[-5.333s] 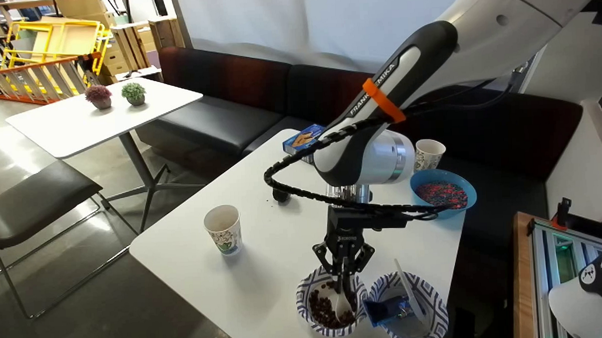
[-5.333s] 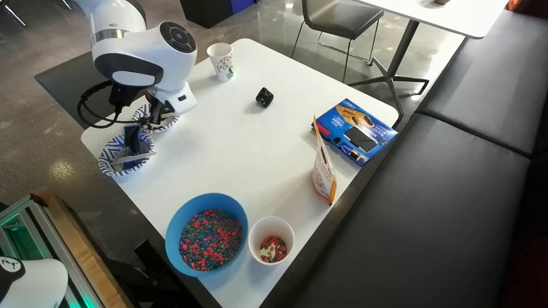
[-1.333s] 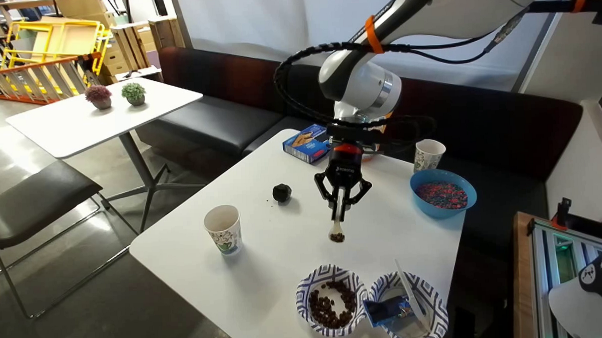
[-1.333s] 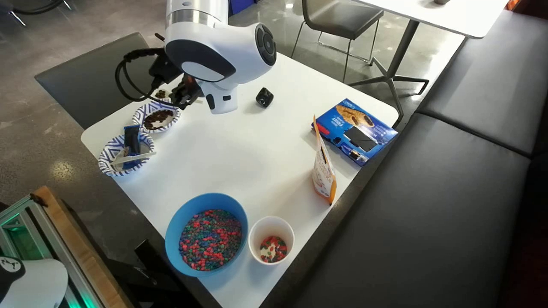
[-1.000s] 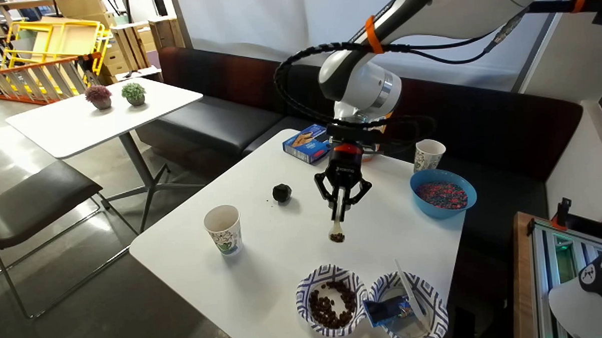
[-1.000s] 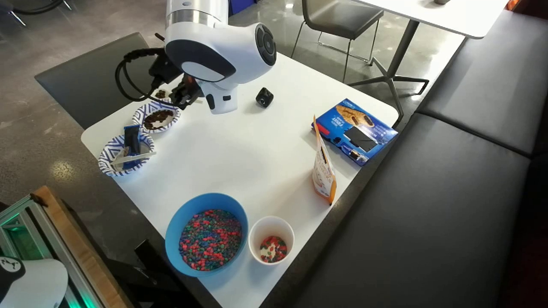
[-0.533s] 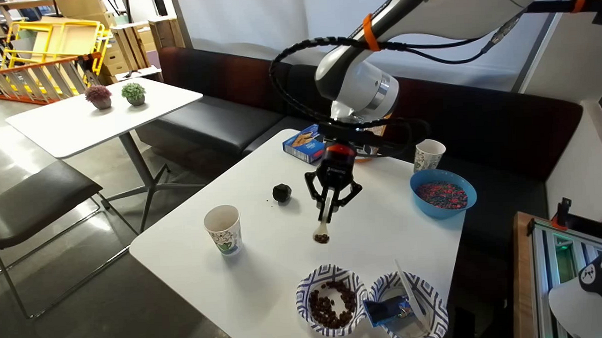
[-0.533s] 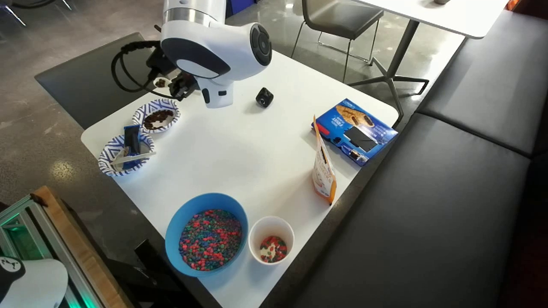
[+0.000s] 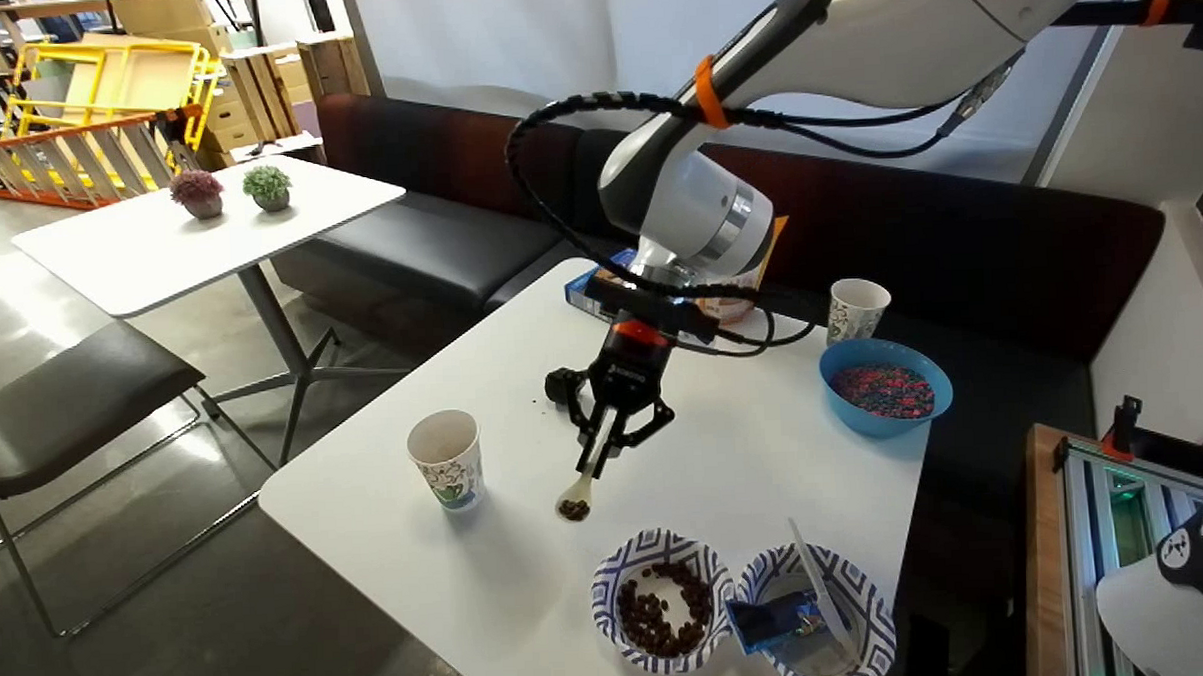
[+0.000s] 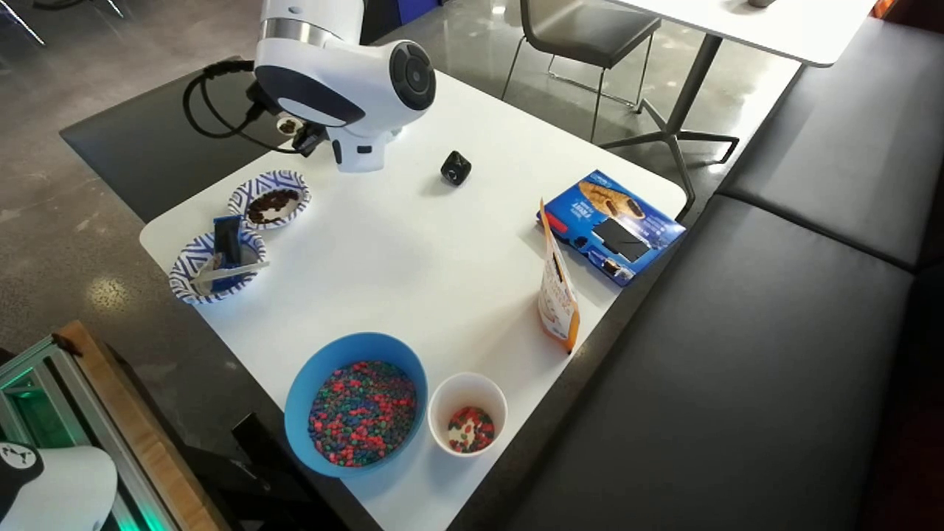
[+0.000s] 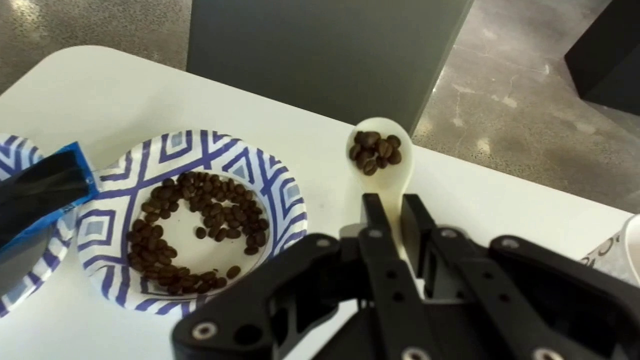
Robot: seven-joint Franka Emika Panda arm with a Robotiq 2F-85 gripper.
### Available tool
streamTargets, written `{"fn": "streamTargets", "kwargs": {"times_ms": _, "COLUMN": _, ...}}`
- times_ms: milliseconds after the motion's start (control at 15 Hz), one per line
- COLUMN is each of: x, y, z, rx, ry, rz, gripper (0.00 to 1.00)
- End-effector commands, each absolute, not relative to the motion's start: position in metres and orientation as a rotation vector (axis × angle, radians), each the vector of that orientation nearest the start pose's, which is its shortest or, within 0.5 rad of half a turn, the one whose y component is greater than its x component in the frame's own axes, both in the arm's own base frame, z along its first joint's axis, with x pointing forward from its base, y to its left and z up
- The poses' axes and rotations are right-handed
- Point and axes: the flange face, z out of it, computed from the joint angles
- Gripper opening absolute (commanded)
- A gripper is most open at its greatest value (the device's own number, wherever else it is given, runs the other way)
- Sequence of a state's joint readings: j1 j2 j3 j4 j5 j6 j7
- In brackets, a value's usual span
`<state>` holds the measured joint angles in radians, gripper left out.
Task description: Use the spoon to scoop some of the contents in the bowl and put the spoon on the table
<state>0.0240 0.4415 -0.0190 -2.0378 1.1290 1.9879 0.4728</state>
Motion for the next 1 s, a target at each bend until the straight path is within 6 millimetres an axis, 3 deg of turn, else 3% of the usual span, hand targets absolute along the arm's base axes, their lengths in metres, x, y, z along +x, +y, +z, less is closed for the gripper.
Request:
{"fn": "streamTargets", "kwargs": {"times_ms": 0, "x": 0.577, "y": 0.075, "z": 0.202, "rx": -1.797, "ry": 1.373, "rz": 0.747, "gripper": 0.03}}
{"fn": "streamTargets", "kwargs": {"times_ms": 933, "x": 0.614, "y": 0.108, "z": 0.132, "rx": -1.614, "ry": 1.510, "rz": 0.711, "gripper": 0.03}}
